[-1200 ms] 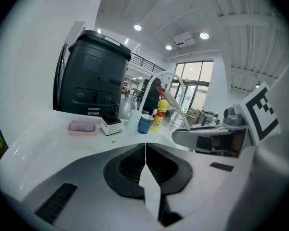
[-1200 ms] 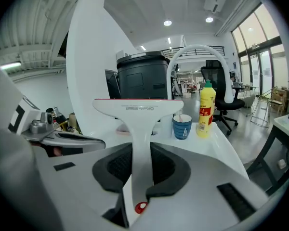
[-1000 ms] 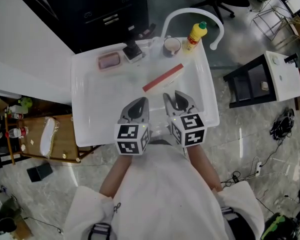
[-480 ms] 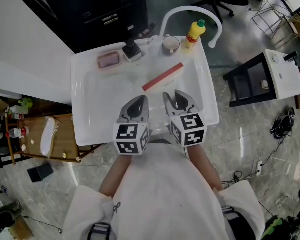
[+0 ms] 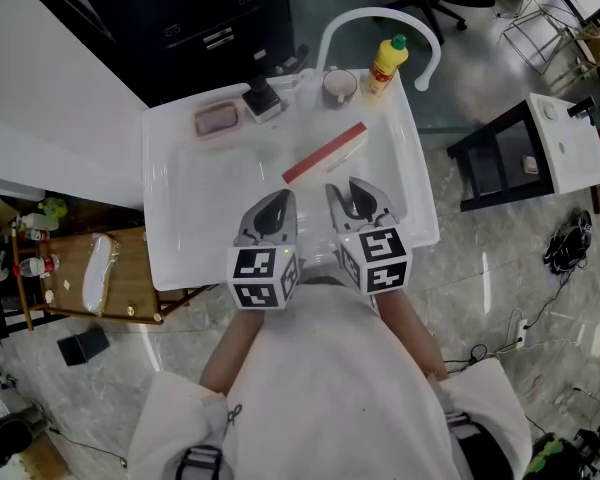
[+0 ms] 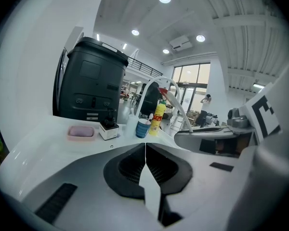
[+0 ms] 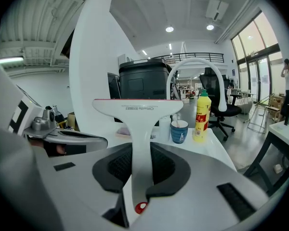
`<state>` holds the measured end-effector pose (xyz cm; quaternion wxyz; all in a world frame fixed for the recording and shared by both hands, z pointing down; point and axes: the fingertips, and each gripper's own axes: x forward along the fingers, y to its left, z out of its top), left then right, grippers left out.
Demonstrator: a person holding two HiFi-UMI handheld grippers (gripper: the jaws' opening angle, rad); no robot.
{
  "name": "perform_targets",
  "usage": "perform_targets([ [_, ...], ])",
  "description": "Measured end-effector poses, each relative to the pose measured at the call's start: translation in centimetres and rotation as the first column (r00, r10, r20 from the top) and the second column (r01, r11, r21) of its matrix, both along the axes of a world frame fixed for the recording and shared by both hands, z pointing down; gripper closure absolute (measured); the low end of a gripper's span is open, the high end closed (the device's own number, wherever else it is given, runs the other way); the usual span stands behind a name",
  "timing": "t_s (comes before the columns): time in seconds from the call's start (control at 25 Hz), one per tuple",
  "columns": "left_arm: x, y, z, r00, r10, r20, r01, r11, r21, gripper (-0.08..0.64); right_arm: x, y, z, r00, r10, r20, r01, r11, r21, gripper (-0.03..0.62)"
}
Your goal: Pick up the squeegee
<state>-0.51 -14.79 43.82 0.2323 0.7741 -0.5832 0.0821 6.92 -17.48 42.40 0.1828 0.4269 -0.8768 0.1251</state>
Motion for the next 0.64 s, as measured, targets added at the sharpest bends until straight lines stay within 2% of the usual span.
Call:
perform_targets([
  [0.64,-1.0,0.3,0.7,1.0,-0.022,-0.005,0.022,1.0,-0.013,0.532,-0.8,0.2,0.7,1.0,-0.016,-0.011,0.016,1.0,-0.01,0.509],
])
